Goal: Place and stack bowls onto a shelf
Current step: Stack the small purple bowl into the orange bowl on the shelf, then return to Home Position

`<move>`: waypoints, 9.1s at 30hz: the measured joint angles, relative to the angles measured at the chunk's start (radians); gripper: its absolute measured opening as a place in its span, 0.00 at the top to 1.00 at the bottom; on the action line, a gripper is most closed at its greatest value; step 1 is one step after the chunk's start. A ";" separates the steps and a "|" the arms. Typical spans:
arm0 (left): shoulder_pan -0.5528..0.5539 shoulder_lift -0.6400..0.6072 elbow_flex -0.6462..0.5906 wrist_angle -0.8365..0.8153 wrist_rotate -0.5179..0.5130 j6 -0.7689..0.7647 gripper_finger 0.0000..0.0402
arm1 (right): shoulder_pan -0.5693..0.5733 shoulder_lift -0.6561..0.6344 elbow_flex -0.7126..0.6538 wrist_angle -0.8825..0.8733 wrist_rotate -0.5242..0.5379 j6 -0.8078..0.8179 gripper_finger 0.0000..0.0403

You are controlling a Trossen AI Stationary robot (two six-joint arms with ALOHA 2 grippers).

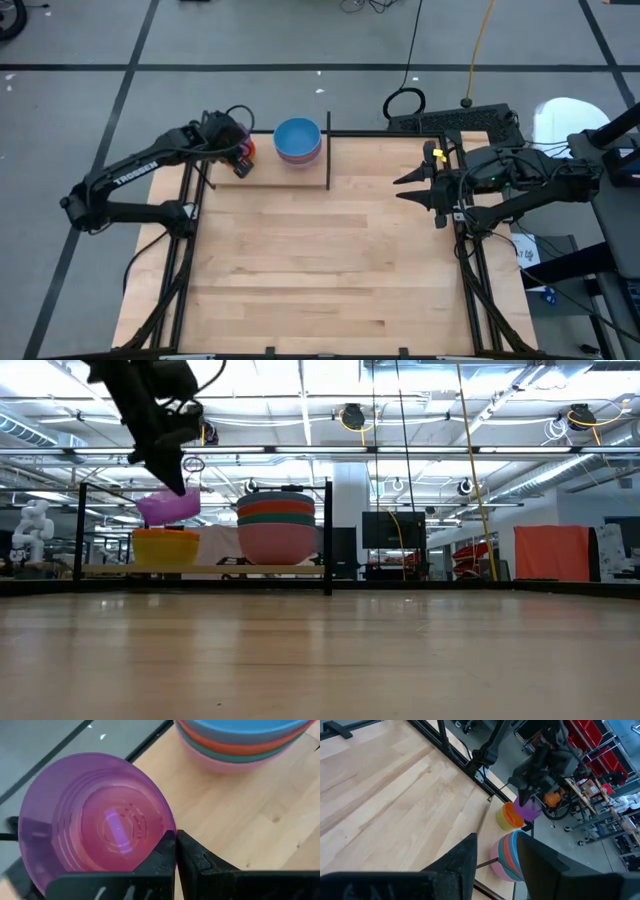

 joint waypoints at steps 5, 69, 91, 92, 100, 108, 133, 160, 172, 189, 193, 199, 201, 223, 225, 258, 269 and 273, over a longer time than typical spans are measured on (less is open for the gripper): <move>0.033 0.000 -0.086 0.059 0.013 -0.007 0.99 | 0.000 0.000 0.000 0.000 0.000 0.002 0.67; -0.199 -0.586 0.385 -0.273 0.136 -0.019 0.83 | 0.000 -0.407 -0.001 -0.022 0.228 0.258 0.67; -0.199 -0.946 0.385 -0.533 0.082 -0.193 0.83 | 0.000 -0.714 0.000 -0.327 0.227 0.548 0.67; -0.199 -0.962 0.385 -0.533 0.082 -0.198 0.83 | 0.000 -0.723 0.000 -0.345 0.227 0.549 0.67; -0.198 -1.060 0.384 -0.582 0.082 -0.212 0.83 | 0.000 -0.798 0.000 -0.404 0.227 0.583 0.67; -0.197 -1.079 0.382 -0.678 0.082 -0.200 0.83 | 0.000 -0.894 -0.028 -0.412 0.227 0.583 0.67; -0.164 -1.080 -0.076 -0.149 0.093 0.039 0.83 | 0.000 -0.942 -0.596 0.158 0.149 0.369 0.67; -0.177 -1.080 -0.809 0.777 0.409 -0.118 0.83 | 0.000 -0.941 -1.125 0.759 0.148 0.294 0.67; -0.237 -1.080 -0.926 0.872 0.602 -0.116 0.83 | 0.000 -0.941 -1.272 0.862 0.058 0.290 0.67; -0.326 -1.079 -0.964 0.916 0.690 -0.089 0.83 | 0.000 -0.939 -1.345 0.866 -0.060 0.378 0.67; -0.328 -1.079 -0.964 0.915 0.690 -0.109 0.83 | 0.000 -0.939 -1.345 0.845 -0.059 0.381 0.67; -0.328 -1.079 -0.964 0.915 0.689 -0.138 0.83 | 0.000 -0.939 -1.346 0.845 -0.059 0.370 0.67; -0.328 -1.079 -0.964 0.915 0.689 -0.137 0.83 | 0.000 -0.939 -1.346 0.846 -0.059 0.370 0.67; -0.328 -1.079 -0.964 0.914 0.687 -0.137 0.83 | 0.000 -0.939 -1.347 0.846 -0.058 0.370 0.67; -0.328 -1.079 -0.964 0.914 0.687 -0.137 0.83 | 0.000 -0.939 -1.347 0.846 -0.058 0.370 0.67; -0.328 -1.079 -0.964 0.914 0.687 -0.137 0.83 | 0.000 -0.938 -1.348 0.846 -0.058 0.370 0.67; -0.328 -1.079 -0.964 0.914 0.687 -0.137 0.83 | 0.000 -0.938 -1.348 0.846 -0.058 0.370 0.67; -0.327 -1.079 -0.964 0.914 0.687 -0.137 0.83 | 0.000 -0.938 -1.348 0.846 -0.058 0.370 0.67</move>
